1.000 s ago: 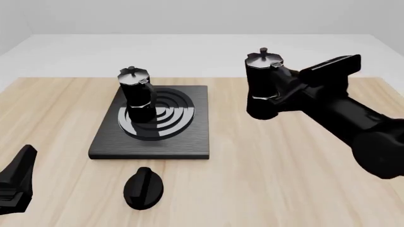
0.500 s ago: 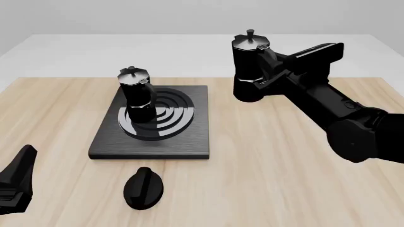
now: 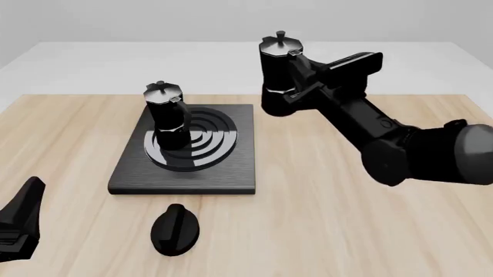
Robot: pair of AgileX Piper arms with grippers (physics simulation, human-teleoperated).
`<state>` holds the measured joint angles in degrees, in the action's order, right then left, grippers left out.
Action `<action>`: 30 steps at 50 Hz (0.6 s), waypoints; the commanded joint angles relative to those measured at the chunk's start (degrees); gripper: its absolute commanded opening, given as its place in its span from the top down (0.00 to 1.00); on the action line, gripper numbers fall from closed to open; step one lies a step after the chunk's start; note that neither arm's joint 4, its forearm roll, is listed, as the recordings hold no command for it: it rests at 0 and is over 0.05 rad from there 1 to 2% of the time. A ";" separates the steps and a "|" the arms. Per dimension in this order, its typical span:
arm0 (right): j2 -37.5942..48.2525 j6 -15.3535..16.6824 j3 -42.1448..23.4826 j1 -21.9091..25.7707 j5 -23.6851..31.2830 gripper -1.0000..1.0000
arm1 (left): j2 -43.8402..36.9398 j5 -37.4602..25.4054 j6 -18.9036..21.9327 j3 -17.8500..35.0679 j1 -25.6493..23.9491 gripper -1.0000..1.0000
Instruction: Put both moka pots on the stove.
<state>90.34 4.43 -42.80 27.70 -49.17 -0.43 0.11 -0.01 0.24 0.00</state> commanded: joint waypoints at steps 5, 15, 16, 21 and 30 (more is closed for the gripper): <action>4.06 -1.09 -5.49 2.24 -2.73 1.00 | 0.00 0.00 -0.01 0.00 0.00 0.00; 6.48 -1.71 -7.69 3.55 -3.28 1.00 | 0.00 0.00 0.00 0.00 0.00 0.00; 6.69 -1.76 -7.89 3.60 -3.37 1.00 | 0.00 0.00 0.00 0.00 0.02 0.00; 7.38 -1.90 -8.87 4.03 -3.32 1.00 | 0.01 0.00 -0.01 0.00 0.00 0.00; 8.77 -2.36 -10.59 5.30 -3.39 1.00 | 0.00 0.00 0.00 0.00 -0.01 0.00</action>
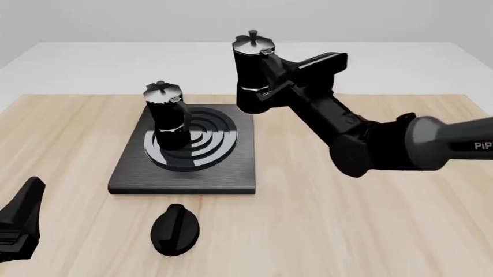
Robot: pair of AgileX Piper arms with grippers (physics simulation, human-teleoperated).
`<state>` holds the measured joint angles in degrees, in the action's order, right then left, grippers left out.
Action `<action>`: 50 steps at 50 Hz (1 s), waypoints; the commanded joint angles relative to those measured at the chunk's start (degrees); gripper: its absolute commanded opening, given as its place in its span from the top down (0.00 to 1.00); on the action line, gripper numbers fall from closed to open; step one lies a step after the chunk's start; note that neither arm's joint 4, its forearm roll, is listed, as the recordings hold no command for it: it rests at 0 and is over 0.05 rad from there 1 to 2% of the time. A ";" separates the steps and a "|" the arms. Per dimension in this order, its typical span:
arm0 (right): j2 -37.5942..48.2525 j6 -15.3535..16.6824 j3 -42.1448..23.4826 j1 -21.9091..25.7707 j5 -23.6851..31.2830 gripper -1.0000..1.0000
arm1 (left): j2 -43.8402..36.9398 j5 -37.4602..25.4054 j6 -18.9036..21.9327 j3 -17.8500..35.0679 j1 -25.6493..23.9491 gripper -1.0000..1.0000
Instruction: Put both moka pots on the stove.
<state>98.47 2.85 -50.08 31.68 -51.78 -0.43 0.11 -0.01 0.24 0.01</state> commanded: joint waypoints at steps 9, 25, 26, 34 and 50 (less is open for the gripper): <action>2.36 -1.05 -4.30 2.12 -1.01 1.00 | -0.01 0.00 0.01 0.00 -0.01 0.00; 5.35 -2.43 -6.35 3.97 -1.09 1.00 | 0.00 0.00 0.00 0.00 0.00 0.00; 5.47 -2.29 -6.38 4.14 -1.21 1.00 | 0.00 0.00 0.01 0.00 0.02 0.00; 6.12 -2.99 -7.51 4.80 -0.92 1.00 | 0.01 0.00 0.00 0.00 -0.02 0.00; 8.21 -4.22 -8.32 5.82 -1.79 1.00 | -0.01 0.00 0.01 0.00 -0.01 0.00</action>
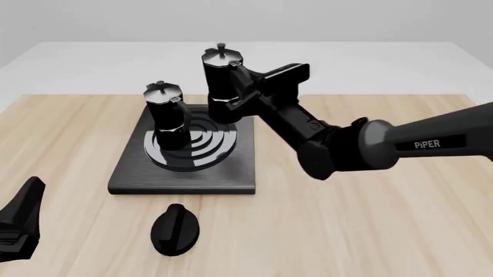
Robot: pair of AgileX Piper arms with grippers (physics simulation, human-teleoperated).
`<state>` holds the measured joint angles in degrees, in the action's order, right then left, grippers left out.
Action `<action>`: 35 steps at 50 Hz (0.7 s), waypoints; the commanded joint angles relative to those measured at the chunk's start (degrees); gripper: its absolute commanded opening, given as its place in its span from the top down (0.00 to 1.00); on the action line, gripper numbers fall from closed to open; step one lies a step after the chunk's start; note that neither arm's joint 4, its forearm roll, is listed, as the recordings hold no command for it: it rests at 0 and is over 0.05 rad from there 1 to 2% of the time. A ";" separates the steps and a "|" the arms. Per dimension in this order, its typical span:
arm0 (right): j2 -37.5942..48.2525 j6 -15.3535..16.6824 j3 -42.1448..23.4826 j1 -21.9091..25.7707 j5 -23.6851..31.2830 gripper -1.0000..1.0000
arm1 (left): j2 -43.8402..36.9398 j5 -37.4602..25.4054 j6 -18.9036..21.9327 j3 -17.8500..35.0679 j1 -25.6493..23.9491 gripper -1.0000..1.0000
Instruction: Put both moka pots on the stove.
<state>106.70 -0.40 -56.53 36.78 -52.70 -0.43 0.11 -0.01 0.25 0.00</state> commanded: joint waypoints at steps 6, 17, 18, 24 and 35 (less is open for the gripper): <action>0.28 -1.33 -1.96 0.95 -1.00 1.00 | 0.01 0.00 -0.01 0.00 0.00 0.00; 0.99 -1.66 -1.91 1.67 -1.33 1.00 | 0.00 0.00 0.00 0.00 0.00 0.00; 0.90 -1.65 -1.84 1.79 -1.44 1.00 | 0.00 0.00 0.00 0.00 0.00 0.00; 1.16 -1.86 -2.01 1.91 -1.52 1.00 | -0.01 0.00 0.00 0.00 -0.01 0.00; 1.58 -2.37 -2.00 2.41 -1.81 1.00 | -0.01 0.00 -0.02 0.00 0.01 0.00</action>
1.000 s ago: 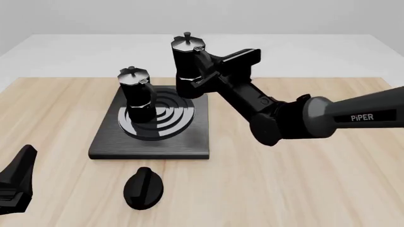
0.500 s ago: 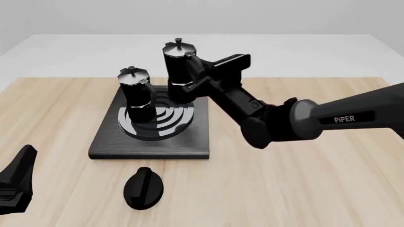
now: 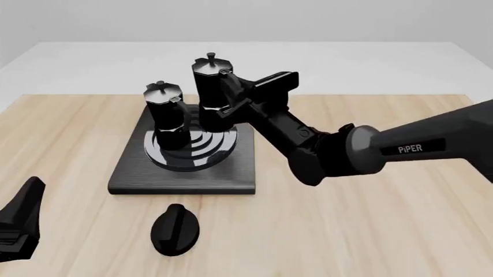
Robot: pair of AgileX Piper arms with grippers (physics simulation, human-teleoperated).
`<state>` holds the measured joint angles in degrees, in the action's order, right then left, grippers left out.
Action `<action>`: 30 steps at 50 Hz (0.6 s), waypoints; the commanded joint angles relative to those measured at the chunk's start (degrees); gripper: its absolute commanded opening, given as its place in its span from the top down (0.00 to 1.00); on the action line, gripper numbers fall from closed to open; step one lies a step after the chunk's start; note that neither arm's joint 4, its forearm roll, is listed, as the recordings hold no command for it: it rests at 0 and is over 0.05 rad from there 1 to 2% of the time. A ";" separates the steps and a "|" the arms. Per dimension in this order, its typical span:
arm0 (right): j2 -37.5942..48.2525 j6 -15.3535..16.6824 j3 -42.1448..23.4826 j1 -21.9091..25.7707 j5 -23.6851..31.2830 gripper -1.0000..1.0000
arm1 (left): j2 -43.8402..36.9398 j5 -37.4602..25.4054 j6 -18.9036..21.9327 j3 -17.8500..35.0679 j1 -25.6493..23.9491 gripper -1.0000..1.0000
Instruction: Put both moka pots on the stove.
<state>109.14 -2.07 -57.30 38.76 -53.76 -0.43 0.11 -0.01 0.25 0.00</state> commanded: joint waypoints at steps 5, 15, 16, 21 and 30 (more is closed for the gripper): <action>-0.50 -1.02 -1.35 0.56 -1.01 1.00 | 0.01 0.00 -0.01 0.00 0.00 0.00; 0.89 -1.69 -1.77 0.68 -1.80 1.00 | 0.00 0.00 0.00 0.00 0.00 0.00; 0.97 -1.71 -1.79 0.68 -1.85 1.00 | 0.00 0.00 0.01 0.00 0.00 0.00; 1.91 -2.07 -2.11 0.50 -2.18 1.00 | -0.01 0.00 0.00 0.00 -0.01 0.00; 3.12 -2.51 -2.50 0.46 -2.77 1.00 | -0.01 0.00 -0.01 0.00 -0.01 0.00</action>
<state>112.31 -3.77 -58.26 39.27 -55.40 -0.43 0.11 -0.01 0.25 0.00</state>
